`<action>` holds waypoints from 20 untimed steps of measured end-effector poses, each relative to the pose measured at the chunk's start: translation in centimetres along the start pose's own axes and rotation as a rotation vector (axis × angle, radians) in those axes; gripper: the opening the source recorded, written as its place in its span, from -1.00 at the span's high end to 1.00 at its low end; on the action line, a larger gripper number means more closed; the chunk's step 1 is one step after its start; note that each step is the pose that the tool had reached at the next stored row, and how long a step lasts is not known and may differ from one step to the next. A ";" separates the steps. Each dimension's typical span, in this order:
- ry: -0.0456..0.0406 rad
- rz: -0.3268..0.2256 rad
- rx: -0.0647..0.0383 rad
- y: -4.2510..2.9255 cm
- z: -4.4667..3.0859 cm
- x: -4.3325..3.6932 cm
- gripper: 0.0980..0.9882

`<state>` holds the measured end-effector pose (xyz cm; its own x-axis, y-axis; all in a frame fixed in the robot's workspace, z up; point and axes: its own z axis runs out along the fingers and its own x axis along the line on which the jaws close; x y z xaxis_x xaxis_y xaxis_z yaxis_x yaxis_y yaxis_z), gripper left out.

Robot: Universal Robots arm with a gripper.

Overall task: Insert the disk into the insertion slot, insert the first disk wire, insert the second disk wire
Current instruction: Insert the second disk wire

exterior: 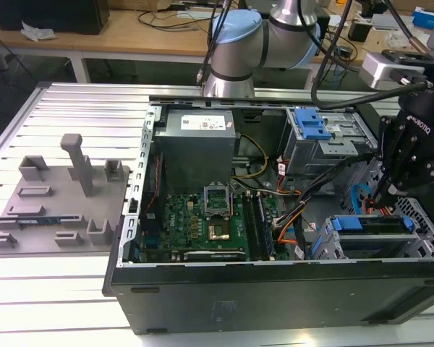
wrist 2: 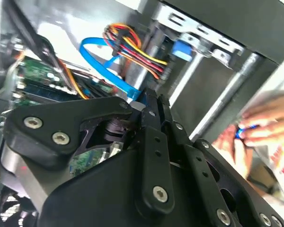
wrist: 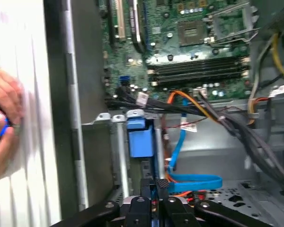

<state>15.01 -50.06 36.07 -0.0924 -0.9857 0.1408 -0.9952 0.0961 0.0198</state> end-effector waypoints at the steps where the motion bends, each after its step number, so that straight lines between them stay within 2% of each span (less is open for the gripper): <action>1: -0.0225 -0.001 0.001 0.01 0.00 0.01 0.86; 3: -0.0582 -0.002 0.010 0.02 0.01 0.08 0.86; 4: -0.0685 -0.002 0.018 0.07 0.04 0.22 0.86; 5: -0.0727 -0.001 0.025 0.36 0.12 0.39 0.86; 7: -0.0831 0.001 0.047 1.25 0.21 0.54 0.86; 9: -0.0944 0.003 0.066 1.43 0.25 0.64 0.86; 10: -0.1014 0.004 0.073 1.44 0.26 0.74 0.86; 15: -0.1037 0.004 0.073 1.41 0.30 1.00 0.86; 18: -0.1031 0.004 0.067 1.26 0.39 1.58 0.86; 20: -0.1032 0.004 0.066 1.23 0.44 1.88 0.86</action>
<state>13.60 -51.86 35.93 -0.0956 -0.9947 0.0381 -0.9945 0.0938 -0.0464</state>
